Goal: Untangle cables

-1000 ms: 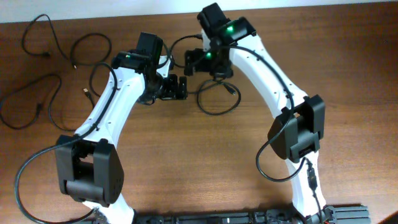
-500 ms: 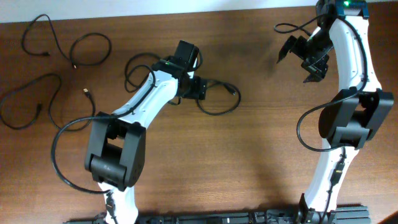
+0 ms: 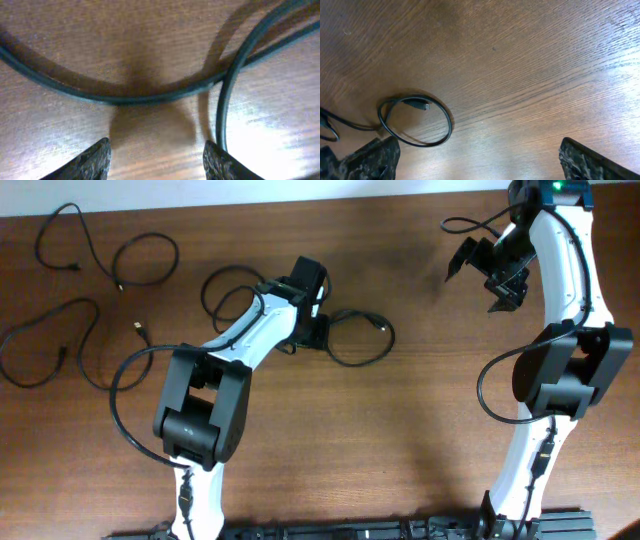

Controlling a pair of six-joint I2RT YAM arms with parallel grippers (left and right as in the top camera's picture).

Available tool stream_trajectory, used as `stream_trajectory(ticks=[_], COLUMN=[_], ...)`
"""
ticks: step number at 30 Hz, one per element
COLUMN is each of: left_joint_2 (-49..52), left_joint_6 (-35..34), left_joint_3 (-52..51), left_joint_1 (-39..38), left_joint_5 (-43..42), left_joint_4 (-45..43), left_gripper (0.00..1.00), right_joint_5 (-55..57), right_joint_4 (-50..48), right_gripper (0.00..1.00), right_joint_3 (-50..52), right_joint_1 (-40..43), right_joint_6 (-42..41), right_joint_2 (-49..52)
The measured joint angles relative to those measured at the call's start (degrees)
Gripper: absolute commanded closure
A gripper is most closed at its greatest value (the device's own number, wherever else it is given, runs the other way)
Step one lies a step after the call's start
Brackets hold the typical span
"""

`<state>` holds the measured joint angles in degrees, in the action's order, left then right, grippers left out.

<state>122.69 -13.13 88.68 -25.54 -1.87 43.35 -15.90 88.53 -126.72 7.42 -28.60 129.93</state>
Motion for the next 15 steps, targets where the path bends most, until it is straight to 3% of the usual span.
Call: stream_trajectory(ticks=[6,11,15], left_joint_2=[0.0,0.0,3.2], left_joint_6=[-0.2,-1.2,-1.5], left_joint_3=[5.0,5.0,5.0], left_joint_1=[-1.0,-6.1,-7.0], left_joint_5=[-8.1,2.0,4.1], left_joint_4=[2.8,2.1,2.2], left_gripper=[0.43,0.48,0.62], right_joint_5=[0.0,0.0,0.0], right_joint_4=[0.0,0.0,0.0], right_gripper=[0.02,0.02,0.01], right_joint_3=[0.0,0.0,0.0], right_joint_1=[0.0,0.0,0.0], right_joint_6=[0.0,0.0,0.0], right_joint_2=[0.0,0.0,0.0])
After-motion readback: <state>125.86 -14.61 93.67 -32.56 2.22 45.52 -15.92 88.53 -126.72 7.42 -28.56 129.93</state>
